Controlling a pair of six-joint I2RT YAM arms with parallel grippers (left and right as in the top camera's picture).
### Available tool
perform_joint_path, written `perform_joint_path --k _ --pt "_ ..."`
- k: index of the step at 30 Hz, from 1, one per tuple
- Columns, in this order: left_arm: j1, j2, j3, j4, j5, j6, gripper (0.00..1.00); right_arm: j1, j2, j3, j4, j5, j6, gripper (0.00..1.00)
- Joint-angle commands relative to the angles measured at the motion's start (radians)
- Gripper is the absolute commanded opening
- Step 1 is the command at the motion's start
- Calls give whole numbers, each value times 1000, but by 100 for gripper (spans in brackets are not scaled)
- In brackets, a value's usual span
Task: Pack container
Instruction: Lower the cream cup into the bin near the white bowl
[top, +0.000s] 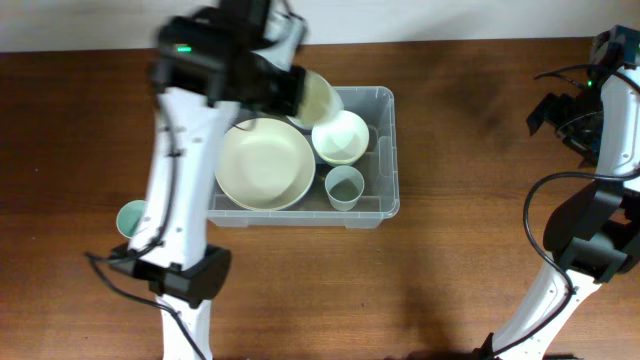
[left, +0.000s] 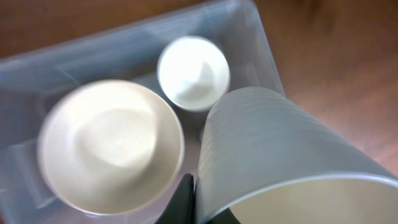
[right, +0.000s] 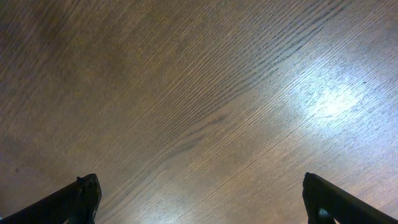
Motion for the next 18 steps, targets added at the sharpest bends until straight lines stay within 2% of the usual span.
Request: perform_joint_path --k 1,11,18 --pt "-61 6 -105 2 -42 28 3 -3 0 -3 0 2 1 99" --pt "-100 8 -303 44 -42 31 3 -3 0 -3 0 2 1 99" --pt "-100 8 -417 140 -42 31 3 -3 0 -3 0 2 1 99"
